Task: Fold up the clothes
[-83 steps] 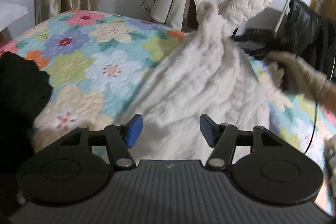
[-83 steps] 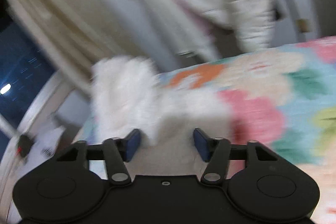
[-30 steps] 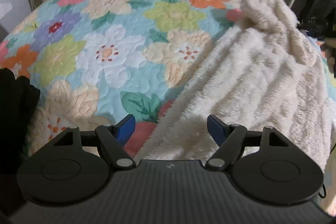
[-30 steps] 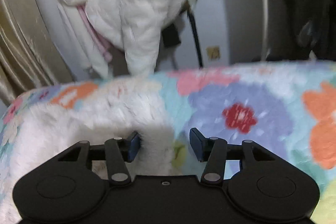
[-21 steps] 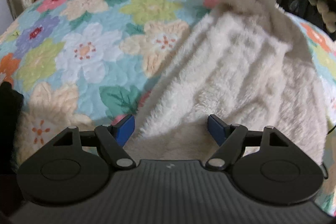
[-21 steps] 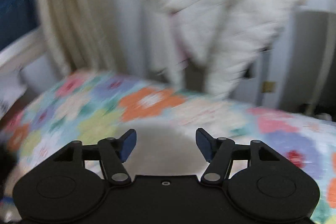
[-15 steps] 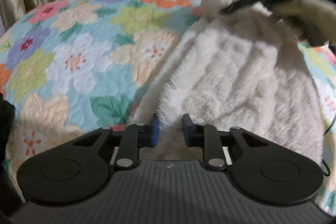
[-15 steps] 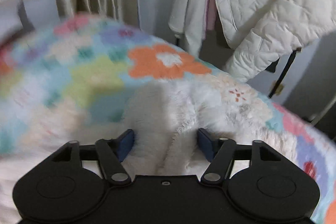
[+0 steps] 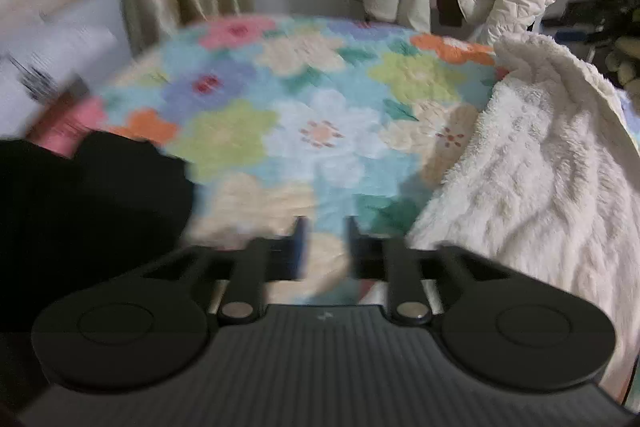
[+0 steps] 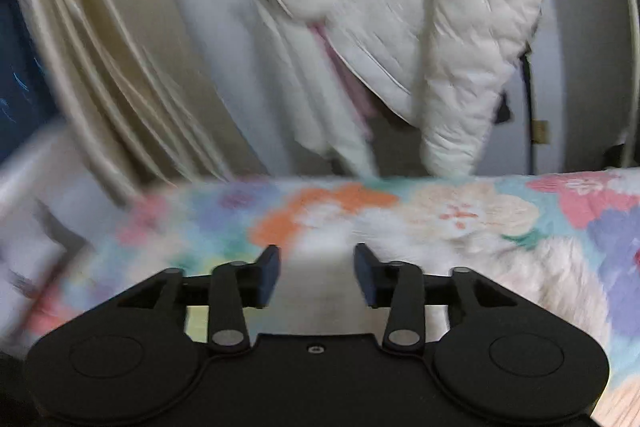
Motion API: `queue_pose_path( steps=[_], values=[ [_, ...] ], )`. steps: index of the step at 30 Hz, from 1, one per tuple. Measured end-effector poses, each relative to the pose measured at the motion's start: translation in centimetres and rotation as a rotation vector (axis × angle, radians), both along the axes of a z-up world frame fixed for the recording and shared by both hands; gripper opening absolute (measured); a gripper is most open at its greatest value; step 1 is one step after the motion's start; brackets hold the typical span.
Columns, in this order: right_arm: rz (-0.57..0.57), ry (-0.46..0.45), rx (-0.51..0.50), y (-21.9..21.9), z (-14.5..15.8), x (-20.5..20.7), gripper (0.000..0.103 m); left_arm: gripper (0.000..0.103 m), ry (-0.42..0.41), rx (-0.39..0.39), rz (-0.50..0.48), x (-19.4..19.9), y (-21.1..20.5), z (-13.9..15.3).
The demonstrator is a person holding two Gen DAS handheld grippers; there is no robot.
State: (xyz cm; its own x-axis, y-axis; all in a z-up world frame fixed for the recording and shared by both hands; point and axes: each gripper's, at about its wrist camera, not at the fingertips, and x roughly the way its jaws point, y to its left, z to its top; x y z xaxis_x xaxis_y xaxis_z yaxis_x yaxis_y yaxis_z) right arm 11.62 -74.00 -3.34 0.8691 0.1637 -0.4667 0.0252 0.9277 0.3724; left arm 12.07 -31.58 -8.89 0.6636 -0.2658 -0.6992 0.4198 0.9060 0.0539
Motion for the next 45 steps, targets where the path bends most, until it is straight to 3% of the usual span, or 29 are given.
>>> queue_pose_path(
  steps=[1,4,11,15,17,19,22,24,28,32,35,36,37,40,45],
  values=[
    [-0.003,-0.023,0.028,0.1,0.6,-0.7,0.059,0.066,-0.028,0.025,0.015,-1.4,1.0,1.0],
    [0.016,-0.056,0.079,1.0,1.9,-3.6,0.061,0.073,-0.049,0.071,0.067,-5.1,4.5,3.5],
    [0.194,0.035,0.043,6.4,3.7,-14.9,0.066,0.076,0.118,0.112,0.246,-11.5,16.4,6.0],
    [0.295,0.088,0.023,9.4,4.8,-21.4,0.066,0.076,0.155,0.297,0.312,-14.9,21.6,6.4],
    [0.346,0.114,0.013,11.0,5.3,-24.6,0.068,0.078,0.197,0.327,0.329,-16.1,23.8,6.6],
    [0.397,0.14,0.003,12.5,5.8,-27.8,0.079,0.08,0.303,0.188,0.339,-16.8,26.1,6.4],
    [0.461,0.139,0.044,15.6,1.8,-26.1,0.078,0.08,0.433,-0.038,0.37,-16.7,27.5,4.4],
    [0.494,0.108,0.039,18.8,-1.4,-25.1,0.078,0.08,0.464,-0.116,0.392,-16.4,27.3,3.1],
    [0.668,0.1,-0.079,26.5,-6.1,-23.1,0.077,0.08,0.448,-0.169,0.398,-16.7,25.7,2.2],
    [0.933,0.046,-0.153,33.3,-7.1,-23.8,0.077,0.08,0.473,-0.216,0.37,-16.5,24.2,1.3],
    [1.037,-0.001,-0.161,36.0,-7.6,-24.7,0.076,0.081,0.433,-0.142,0.397,-16.5,23.3,-2.4],
    [1.054,0.0,-0.154,36.7,-7.9,-24.8,0.076,0.083,0.455,-0.07,0.452,-16.5,23.3,-4.0],
    [1.071,0.001,-0.147,37.3,-8.2,-25.0,0.076,0.083,0.502,-0.065,0.513,-16.6,24.1,-5.7],
    [1.123,-0.089,-0.379,39.2,-8.4,-26.9,0.076,0.083,0.651,-0.354,0.658,-17.3,27.4,-7.3],
    [1.237,-0.275,-0.753,42.1,-9.6,-30.9,0.077,0.095,0.624,-0.278,0.635,-17.0,26.6,-7.6]
  ],
)
